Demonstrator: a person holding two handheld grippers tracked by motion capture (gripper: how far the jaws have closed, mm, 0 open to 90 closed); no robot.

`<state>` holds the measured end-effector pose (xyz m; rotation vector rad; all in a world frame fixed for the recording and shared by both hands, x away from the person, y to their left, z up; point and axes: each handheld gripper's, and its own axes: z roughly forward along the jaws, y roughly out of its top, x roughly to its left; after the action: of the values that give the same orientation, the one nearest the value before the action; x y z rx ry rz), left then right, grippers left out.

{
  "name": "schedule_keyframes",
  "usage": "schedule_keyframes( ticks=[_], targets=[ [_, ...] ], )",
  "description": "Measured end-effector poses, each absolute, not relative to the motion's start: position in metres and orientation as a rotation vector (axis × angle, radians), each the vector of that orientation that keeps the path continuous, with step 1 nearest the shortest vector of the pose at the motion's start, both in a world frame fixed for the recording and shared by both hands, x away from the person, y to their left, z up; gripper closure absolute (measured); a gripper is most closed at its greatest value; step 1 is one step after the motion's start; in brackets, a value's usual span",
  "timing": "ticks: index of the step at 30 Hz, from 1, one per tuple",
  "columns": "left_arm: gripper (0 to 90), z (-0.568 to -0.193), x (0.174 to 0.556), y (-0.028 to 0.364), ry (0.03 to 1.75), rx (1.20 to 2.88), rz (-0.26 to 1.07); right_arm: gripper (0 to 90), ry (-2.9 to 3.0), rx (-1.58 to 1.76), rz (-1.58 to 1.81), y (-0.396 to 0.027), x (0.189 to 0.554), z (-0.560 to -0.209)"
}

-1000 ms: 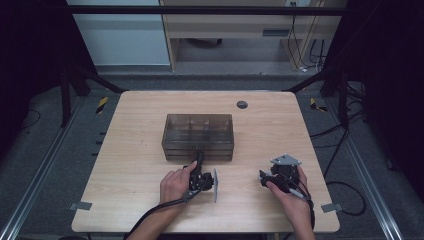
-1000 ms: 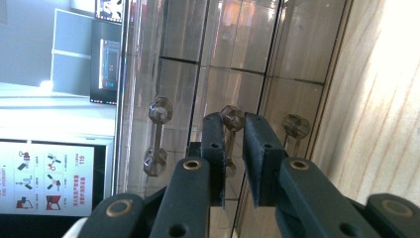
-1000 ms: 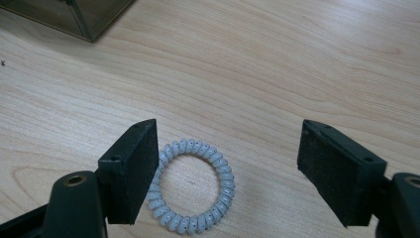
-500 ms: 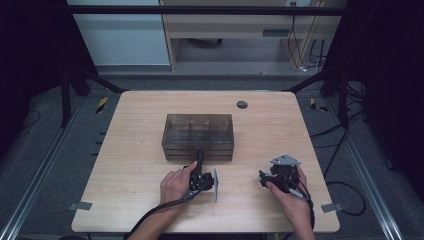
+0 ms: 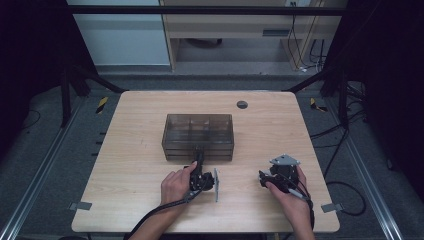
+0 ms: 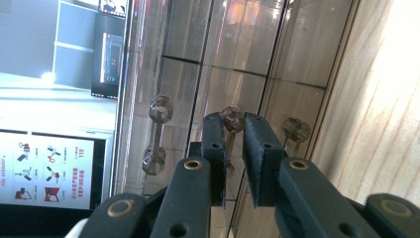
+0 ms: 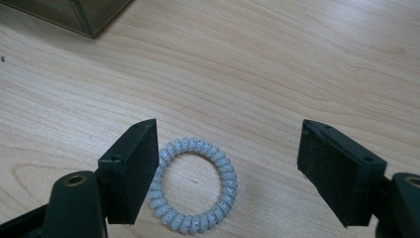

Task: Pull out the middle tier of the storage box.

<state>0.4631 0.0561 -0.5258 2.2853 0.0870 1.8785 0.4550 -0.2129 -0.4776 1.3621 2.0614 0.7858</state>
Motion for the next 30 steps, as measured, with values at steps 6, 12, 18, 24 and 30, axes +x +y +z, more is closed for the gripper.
schedule_keyframes(
  ticks=[6, 12, 18, 24, 30],
  targets=[
    [79.6, -0.5257, 0.4630, 0.0560, 0.089, 2.285, 1.878, 24.5, 2.061, 1.363, 0.789, -0.2128, 0.4549, -0.4775],
    [79.6, -0.5258, 0.4630, 0.0559, 0.094, 2.283, 1.876, 24.5, 2.061, 1.360, 0.785, -0.2130, 0.4552, -0.4777],
    [79.6, -0.5256, 0.4626, 0.0556, 0.104, 2.286, 1.873, 24.6, 2.062, 1.363, 0.785, -0.2128, 0.4551, -0.4777],
    [79.7, -0.5253, 0.4624, 0.0556, 0.107, 2.287, 1.870, 24.6, 2.062, 1.364, 0.784, -0.2127, 0.4551, -0.4777],
    [79.7, -0.5251, 0.4620, 0.0555, 0.113, 2.289, 1.866, 24.6, 2.064, 1.360, 0.786, -0.2126, 0.4552, -0.4779]
  ],
)
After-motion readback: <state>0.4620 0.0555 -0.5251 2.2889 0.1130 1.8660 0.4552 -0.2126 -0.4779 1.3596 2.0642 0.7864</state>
